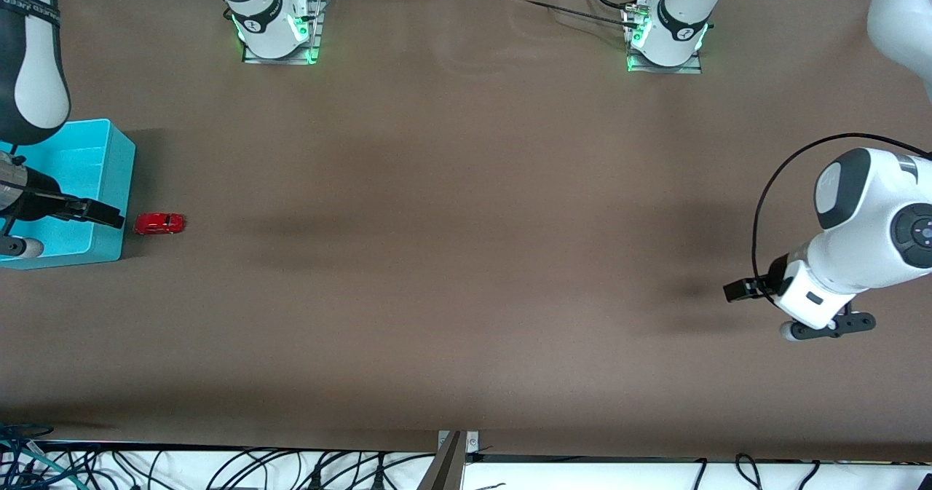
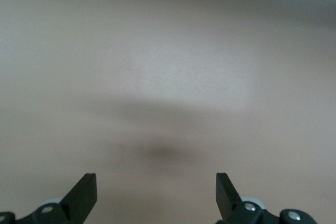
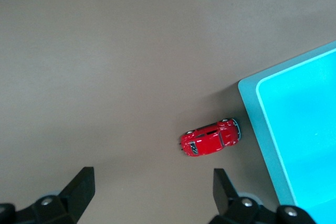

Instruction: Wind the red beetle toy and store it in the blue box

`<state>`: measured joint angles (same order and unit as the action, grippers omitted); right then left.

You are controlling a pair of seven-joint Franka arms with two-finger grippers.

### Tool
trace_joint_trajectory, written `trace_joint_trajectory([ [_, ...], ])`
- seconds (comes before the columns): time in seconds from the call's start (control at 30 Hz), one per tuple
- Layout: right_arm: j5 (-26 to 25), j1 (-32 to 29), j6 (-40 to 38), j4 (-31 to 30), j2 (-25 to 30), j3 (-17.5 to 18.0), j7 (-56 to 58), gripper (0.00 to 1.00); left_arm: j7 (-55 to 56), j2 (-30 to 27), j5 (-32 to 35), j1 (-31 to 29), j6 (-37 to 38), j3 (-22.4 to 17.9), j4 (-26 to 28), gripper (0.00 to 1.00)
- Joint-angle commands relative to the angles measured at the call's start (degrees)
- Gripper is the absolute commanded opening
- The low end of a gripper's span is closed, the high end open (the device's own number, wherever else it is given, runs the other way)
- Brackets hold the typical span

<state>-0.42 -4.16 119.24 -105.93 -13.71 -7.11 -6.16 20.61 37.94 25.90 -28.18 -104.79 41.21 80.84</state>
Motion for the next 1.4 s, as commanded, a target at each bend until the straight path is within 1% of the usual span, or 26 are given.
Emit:
trace_joint_trajectory([
  [0.0,0.0,-0.1,3.4,-6.0,2.5,-1.4,-2.8,1.00,-6.9,-1.1,0.8,-1.3,1.3,0.3,-1.0,1.00],
  [0.13,-0.2,-0.1,7.4,-9.3,2.6,-2.4,-8.2,1.00,-11.7,-3.5,0.4,-3.1,1.4,0.2,-1.0,1.00],
  [0.23,-0.4,-0.1,11.0,-12.5,2.6,-2.7,-9.8,1.00,-13.3,-5.2,-0.2,-4.8,1.4,0.3,-0.8,1.00],
  [0.43,-0.5,-0.2,16.5,-17.1,2.6,-4.4,-14.0,1.00,-13.2,-5.2,-0.2,-5.6,1.4,0.3,-0.9,1.00],
  [0.63,-0.5,-0.1,20.0,-19.9,2.3,-5.3,-17.6,1.00,-12.9,-5.5,-0.3,-5.6,1.4,0.3,-1.0,1.00],
  [0.73,-0.5,-0.2,20.8,-20.9,1.8,-5.4,-21.2,1.00,-13.1,-5.6,-0.1,-5.5,1.4,0.3,-1.0,1.00],
  [0.83,-0.5,-0.2,23.3,-22.7,1.7,-5.5,-24.9,1.00,-13.1,-5.5,-0.3,-5.4,1.3,0.3,-1.3,1.00],
  [0.9,-0.5,-0.2,24.8,-23.2,1.3,-5.7,-26.1,1.00,-13.1,-5.5,-0.1,-5.0,1.3,0.4,-1.5,1.00],
  [1.0,-0.5,-0.2,25.7,-23.2,0.4,-5.7,-28.6,1.00,-12.7,-5.5,0.1,-4.9,1.3,0.1,-3.8,1.00],
  [1.03,-0.5,-0.5,27.8,-23.3,-1.2,-5.8,-32.6,1.00,-13.2,-5.7,0.0,-5.3,1.3,0.6,-4.8,1.00],
  [1.37,-0.4,-1.6,30.2,-23.3,-3.6,-5.8,-38.0,1.00,-11.8,-7.3,0.2,-3.9,1.3,0.4,-4.7,1.00],
])
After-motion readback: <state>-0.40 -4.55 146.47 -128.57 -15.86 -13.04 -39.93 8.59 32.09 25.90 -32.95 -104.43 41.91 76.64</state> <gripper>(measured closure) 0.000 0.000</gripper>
